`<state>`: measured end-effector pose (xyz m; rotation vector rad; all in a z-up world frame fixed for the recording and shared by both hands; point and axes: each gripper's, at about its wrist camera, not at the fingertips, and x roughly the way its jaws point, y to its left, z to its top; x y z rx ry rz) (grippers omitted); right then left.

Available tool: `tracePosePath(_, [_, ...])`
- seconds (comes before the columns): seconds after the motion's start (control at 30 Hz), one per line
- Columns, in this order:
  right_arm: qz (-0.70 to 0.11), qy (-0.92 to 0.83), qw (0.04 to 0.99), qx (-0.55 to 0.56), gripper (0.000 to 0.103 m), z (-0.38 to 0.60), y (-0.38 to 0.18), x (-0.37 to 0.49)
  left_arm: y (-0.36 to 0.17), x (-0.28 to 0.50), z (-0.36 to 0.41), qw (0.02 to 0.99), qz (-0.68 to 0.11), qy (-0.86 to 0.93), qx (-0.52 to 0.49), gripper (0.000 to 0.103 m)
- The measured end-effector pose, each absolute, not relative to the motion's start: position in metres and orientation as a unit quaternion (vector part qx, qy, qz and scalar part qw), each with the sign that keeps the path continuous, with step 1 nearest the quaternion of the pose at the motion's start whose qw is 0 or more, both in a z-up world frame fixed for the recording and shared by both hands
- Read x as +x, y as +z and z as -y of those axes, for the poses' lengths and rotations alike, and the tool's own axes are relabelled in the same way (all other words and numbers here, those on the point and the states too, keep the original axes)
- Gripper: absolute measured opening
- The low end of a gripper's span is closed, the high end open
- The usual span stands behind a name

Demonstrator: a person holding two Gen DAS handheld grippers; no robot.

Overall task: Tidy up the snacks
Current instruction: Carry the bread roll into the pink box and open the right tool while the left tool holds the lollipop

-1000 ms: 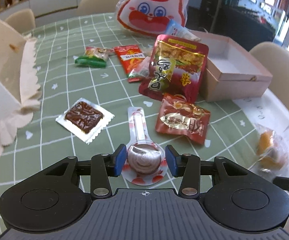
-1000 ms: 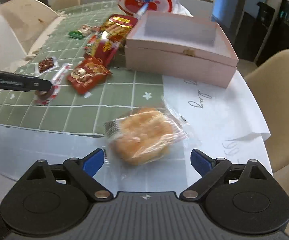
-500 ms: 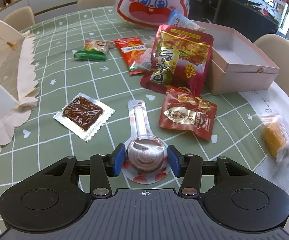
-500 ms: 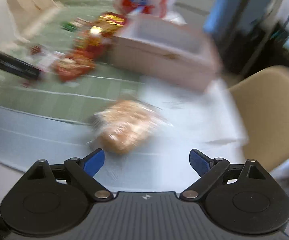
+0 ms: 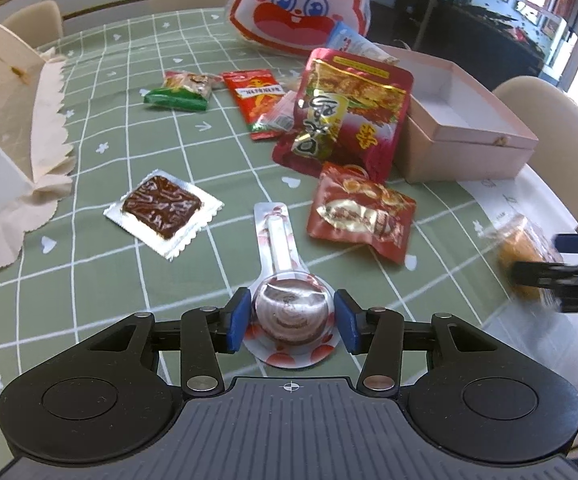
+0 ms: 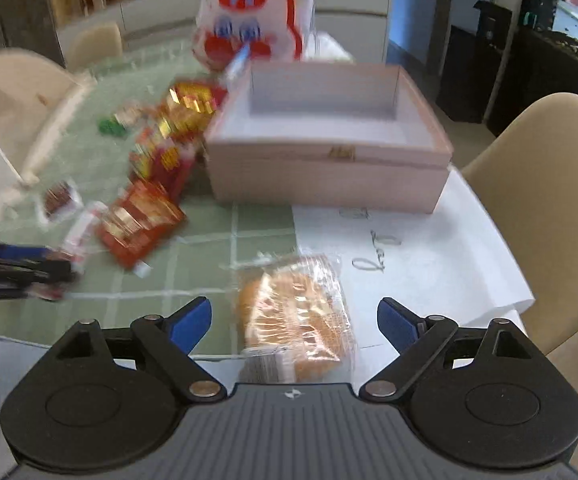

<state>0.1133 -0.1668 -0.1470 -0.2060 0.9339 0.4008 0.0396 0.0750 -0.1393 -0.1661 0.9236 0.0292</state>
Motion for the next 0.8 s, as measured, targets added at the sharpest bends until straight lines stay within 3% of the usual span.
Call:
tracePosePath(0.03, [-0.455,0.191,0.864,-0.103,0.085,0.166,-0.152,0.114,-0.138,0.036,-0.073,0.891,-0.447,0.009,-0.077,0.051])
tracePosePath(0.07, [-0.466,0.196,0.857,-0.102,0.067,0.167,-0.154,0.116,-0.135,0.033,-0.071,0.891,-0.448,0.003,-0.072,0.051])
tracePosePath(0.1, [-0.477,0.208,0.849,-0.092,0.058,0.171,-0.153,0.116,-0.132,0.029,-0.067,0.891,-0.448,-0.004,-0.066,0.051])
tracePosePath(0.23, [-0.47,0.233,0.849,-0.062,0.056,0.193,-0.128,0.102,-0.11,0.015,-0.047,0.894,-0.443,-0.052,-0.054,0.051])
tracePosePath(0.37, [-0.435,0.233,0.869,-0.041,0.056,0.223,-0.087,0.091,-0.059,0.025,-0.022,0.912,-0.387,-0.119,-0.068,0.051])
tracePosePath(0.6, [-0.352,0.22,0.909,-0.031,0.056,0.248,-0.034,0.096,0.007,0.133,0.021,0.95,-0.272,-0.143,-0.06,0.051])
tracePosePath(0.67, [-0.34,0.212,0.915,-0.04,0.056,0.248,-0.029,0.099,0.005,0.172,0.029,0.947,-0.275,-0.141,-0.088,0.051])
tracePosePath(0.8, [-0.321,0.202,0.924,-0.054,0.056,0.257,-0.024,0.101,-0.038,0.246,0.033,0.915,-0.357,-0.122,-0.146,0.049])
